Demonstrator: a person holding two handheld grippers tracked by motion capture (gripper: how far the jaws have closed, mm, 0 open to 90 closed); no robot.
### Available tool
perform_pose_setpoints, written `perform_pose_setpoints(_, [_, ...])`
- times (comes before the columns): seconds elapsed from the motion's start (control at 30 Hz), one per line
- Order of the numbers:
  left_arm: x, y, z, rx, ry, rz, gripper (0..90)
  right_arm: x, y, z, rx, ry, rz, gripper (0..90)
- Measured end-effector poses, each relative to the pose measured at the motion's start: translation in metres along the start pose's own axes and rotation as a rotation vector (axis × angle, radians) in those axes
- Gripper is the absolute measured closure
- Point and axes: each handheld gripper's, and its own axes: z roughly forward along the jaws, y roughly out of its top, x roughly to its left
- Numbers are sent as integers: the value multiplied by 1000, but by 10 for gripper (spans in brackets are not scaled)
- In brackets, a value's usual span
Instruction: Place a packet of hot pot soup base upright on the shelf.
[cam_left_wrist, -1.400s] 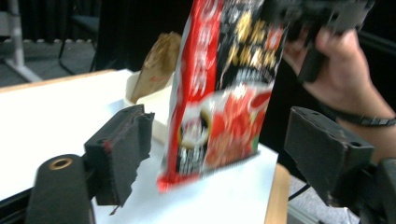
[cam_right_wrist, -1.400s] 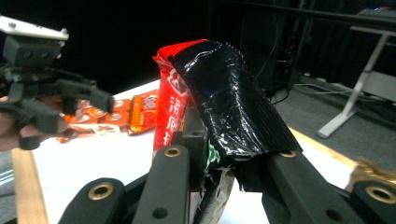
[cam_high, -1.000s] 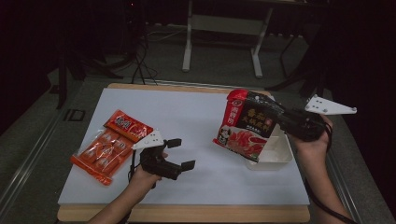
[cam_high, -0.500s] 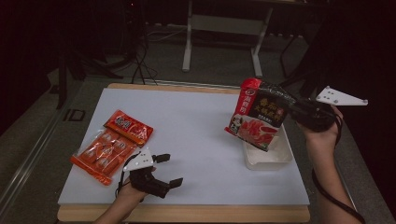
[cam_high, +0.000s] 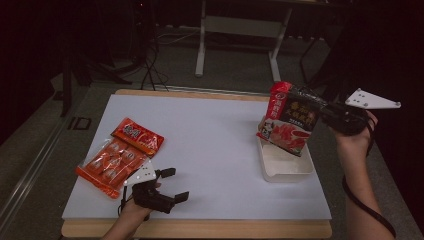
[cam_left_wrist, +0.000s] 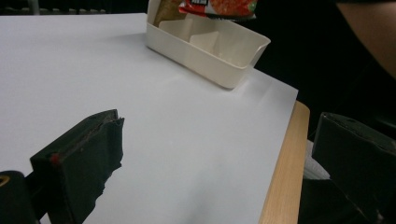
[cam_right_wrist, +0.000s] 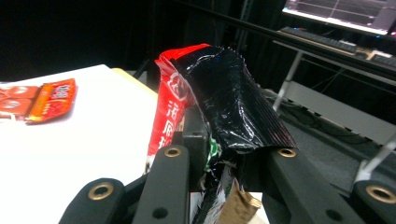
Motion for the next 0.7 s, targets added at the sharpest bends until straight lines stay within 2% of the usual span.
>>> perform_pose_setpoints(0.27, [0,-2,-2,-14,-9,-15,20,-7,-13,11,15,-42,-96,767])
perform_pose_setpoints(0.37, [0,-2,-3,-18,-8,-16,20,-9,-16,16,22,-55,-105,768])
perform_pose_setpoints(0.57, [1,-3,-3,-19,-12,-22,20,-10,-23,28,29,-74,-167,767])
perform_pose_setpoints(0.7, [3,-4,-3,-23,-14,-31,20,-13,-27,36,64,-83,-159,767])
